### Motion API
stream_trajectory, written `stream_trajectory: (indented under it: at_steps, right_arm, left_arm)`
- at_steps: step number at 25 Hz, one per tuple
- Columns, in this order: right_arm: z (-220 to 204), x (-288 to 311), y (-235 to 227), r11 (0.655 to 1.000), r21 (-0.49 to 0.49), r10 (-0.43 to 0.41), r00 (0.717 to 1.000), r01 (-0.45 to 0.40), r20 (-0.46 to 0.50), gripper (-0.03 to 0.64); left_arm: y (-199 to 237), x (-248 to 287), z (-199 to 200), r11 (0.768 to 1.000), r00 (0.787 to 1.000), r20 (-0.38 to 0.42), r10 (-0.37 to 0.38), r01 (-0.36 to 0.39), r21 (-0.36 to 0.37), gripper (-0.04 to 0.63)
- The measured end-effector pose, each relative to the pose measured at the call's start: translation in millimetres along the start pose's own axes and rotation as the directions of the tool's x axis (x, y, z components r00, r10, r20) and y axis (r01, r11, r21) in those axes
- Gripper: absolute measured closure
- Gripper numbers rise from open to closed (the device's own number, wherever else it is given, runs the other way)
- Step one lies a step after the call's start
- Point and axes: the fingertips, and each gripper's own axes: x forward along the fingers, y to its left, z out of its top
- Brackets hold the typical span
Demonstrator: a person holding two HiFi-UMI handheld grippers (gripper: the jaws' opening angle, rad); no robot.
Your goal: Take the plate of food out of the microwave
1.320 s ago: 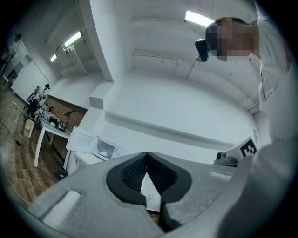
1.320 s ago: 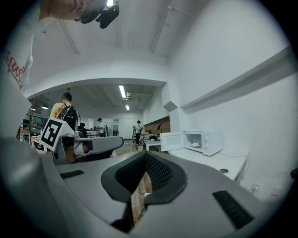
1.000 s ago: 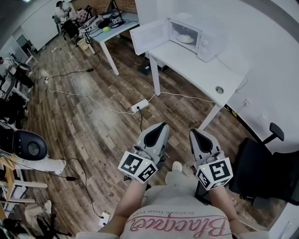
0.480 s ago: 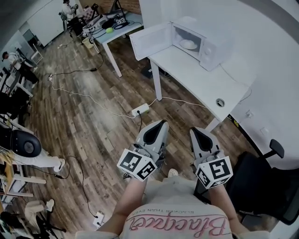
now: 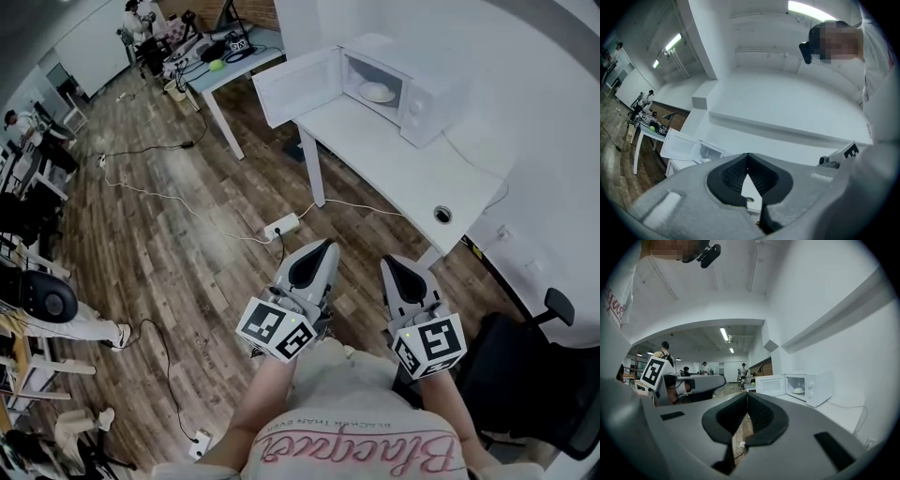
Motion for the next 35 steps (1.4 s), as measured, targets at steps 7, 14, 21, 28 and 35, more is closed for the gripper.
stream_trajectory:
  at_steps: [7, 14, 21, 28, 35]
  right_arm:
    - [0.7, 8.2, -9.6, 1.0, -0.013, 0.01, 1.0, -0.01, -0.002, 0.604]
    - [0.1, 21.0, -19.7, 1.0, -0.022, 0.009, 1.0, -0.009, 0.004, 0.604]
    - [-2.7, 41.8, -32.4, 1.0, -0.007, -0.017, 1.0, 0.017, -0.007, 0.604]
    - [1.3, 81.8, -32.9, 1.0, -0.001, -0.03, 1.0, 0.03, 0.006, 0.604]
    - [10.7, 130.1, -37.8, 0.999, 0.002, -0.039, 0.999, 0.039, 0.03, 0.604]
  left_arm:
    - [8.8, 11.4, -2.1, 1.0, 1.0, 0.009, 0.009, -0.009, -0.01, 0.592]
    - [17.6, 27.2, -8.2, 1.0, 1.0, 0.003, -0.004, 0.004, -0.008, 0.592]
    - [41.3, 43.3, -6.2, 1.0, 1.0, 0.0, -0.006, 0.006, 0.0, 0.592]
    - [78.2, 55.3, -0.3, 1.0, 1.0, -0.016, -0.02, 0.02, 0.008, 0.592]
    - [121.6, 77.0, 16.5, 0.998, 0.999, -0.016, -0.047, 0.048, 0.033, 0.592]
